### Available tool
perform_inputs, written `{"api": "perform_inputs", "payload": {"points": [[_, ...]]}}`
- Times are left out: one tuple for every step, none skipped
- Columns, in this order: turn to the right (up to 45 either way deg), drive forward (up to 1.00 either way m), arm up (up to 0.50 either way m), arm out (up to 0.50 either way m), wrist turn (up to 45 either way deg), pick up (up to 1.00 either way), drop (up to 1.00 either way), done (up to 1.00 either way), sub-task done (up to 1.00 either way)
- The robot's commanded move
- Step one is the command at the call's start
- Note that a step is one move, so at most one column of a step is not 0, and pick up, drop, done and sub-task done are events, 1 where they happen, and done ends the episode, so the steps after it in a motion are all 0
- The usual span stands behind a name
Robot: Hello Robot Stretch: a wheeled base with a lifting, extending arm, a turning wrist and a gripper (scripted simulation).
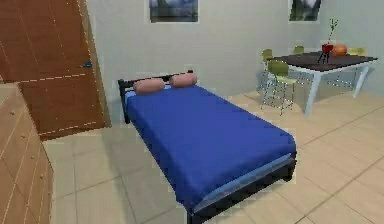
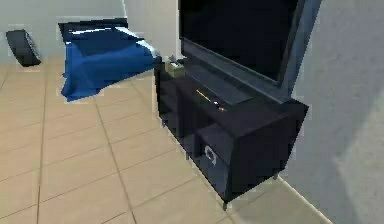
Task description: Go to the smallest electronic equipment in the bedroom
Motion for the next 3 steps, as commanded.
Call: {"api": "perform_inputs", "payload": {"points": [[45.0,0.0,0.0,0.0,0.0,0.0,0.0,0.0,0.0],[45.0,0.0,0.0,0.0,0.0,0.0,0.0,0.0,0.0],[45.0,0.0,0.0,0.0,0.0,0.0,0.0,0.0,0.0]]}}
